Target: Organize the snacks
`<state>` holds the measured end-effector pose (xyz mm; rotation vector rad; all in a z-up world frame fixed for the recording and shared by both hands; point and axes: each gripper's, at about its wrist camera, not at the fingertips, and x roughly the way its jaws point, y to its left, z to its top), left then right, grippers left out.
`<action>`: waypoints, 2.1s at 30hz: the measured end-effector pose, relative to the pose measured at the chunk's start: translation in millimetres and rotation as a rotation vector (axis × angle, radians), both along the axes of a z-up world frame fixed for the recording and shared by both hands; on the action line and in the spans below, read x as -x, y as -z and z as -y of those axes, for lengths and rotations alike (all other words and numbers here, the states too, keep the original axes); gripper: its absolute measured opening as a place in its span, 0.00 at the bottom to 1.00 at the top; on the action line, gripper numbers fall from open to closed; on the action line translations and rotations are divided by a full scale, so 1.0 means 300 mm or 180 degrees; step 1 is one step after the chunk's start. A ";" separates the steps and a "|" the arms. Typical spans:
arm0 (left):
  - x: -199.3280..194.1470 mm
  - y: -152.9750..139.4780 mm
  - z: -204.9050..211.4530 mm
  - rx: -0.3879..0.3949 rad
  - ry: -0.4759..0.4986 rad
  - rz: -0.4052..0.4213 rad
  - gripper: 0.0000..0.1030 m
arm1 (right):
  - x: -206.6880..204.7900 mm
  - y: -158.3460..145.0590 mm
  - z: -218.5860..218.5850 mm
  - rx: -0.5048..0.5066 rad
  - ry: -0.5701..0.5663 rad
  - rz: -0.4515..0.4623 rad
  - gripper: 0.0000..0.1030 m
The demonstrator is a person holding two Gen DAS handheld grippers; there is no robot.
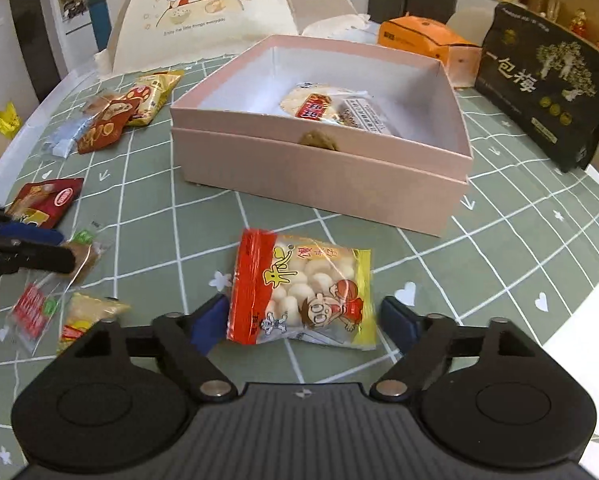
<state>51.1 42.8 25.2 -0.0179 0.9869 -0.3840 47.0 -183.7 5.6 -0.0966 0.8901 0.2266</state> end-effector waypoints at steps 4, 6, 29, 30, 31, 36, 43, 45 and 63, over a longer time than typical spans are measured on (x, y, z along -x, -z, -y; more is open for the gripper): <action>-0.020 0.004 0.051 -0.0135 -0.0052 -0.0016 0.43 | 0.006 0.011 -0.002 -0.0021 0.0046 0.0068 0.89; -0.013 0.008 0.080 -0.0253 -0.0010 0.0034 0.45 | 0.009 0.010 -0.002 -0.0019 0.0033 0.0073 0.90; 0.082 0.004 0.125 -0.0338 -0.0300 0.0050 0.45 | 0.009 -0.007 0.052 0.0076 -0.0114 -0.0057 0.89; 0.085 0.004 0.121 -0.0306 -0.0324 0.0059 0.45 | 0.024 -0.011 0.071 0.0138 -0.0087 -0.0034 0.89; 0.087 0.005 0.117 -0.0277 -0.0354 0.0066 0.45 | 0.038 -0.014 0.096 0.0220 -0.0021 0.0004 0.89; 0.091 0.005 0.119 -0.0265 -0.0429 0.0085 0.45 | 0.063 -0.046 0.202 0.0350 0.0362 0.0165 0.87; 0.084 0.004 0.111 -0.0197 -0.0512 0.0043 0.45 | -0.030 -0.088 0.165 -0.0598 0.0560 -0.0067 0.87; 0.077 0.001 0.101 -0.0130 -0.0568 -0.0008 0.45 | -0.095 -0.058 0.131 -0.0487 0.0759 -0.0140 0.87; 0.107 0.005 0.159 -0.0475 -0.0374 0.0251 0.40 | 0.013 -0.186 0.122 -0.0231 0.0192 0.0037 0.48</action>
